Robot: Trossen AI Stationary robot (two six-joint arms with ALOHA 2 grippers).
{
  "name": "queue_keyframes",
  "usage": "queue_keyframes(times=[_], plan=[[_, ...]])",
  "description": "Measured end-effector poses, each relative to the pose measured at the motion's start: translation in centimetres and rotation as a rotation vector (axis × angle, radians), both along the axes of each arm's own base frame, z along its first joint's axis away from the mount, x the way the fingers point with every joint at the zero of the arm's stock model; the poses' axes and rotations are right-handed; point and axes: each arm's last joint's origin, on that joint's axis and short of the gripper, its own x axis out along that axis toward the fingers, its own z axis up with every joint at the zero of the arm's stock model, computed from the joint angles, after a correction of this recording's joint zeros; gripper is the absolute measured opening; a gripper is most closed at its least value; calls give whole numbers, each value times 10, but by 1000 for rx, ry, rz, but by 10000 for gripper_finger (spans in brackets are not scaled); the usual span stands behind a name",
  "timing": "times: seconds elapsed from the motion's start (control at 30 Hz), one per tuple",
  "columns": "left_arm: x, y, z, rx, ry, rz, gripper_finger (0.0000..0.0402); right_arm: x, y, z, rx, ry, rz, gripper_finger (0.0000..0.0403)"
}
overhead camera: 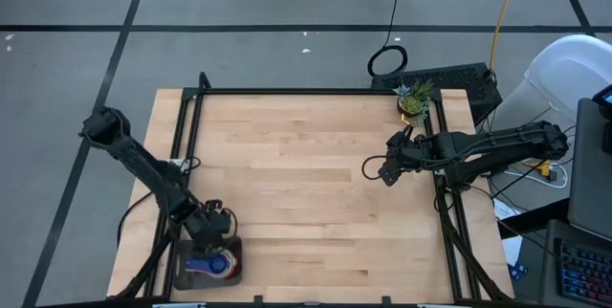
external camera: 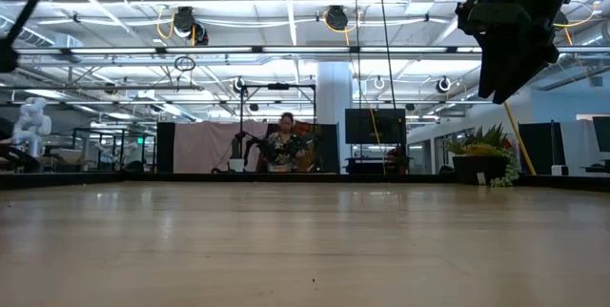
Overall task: Nest measuring cups in basket
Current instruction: Adjust the black bin
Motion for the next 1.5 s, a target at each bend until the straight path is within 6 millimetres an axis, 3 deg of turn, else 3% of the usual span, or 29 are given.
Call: queue_keyframes(times=[0.27,0.53,0.7,0.9,1.13,1.5], plan=[[-8,-23,-12,-31,19,-53,1,0,0,0,0,0,0,254],[-8,-24,-11,-55,26,-60,1,0,0,0,0,1,1,254],[7,-14,-4,-12,-30,-20,2,0,0,0,-1,1,2,254],[41,-1,15,119,-255,85,7,0,0,0,-4,2,5,254],[64,-9,34,-131,-440,-19,8,-1,0,0,-2,9,6,254],[54,-35,28,-335,-318,-201,9,-1,0,0,-6,12,9,254]])
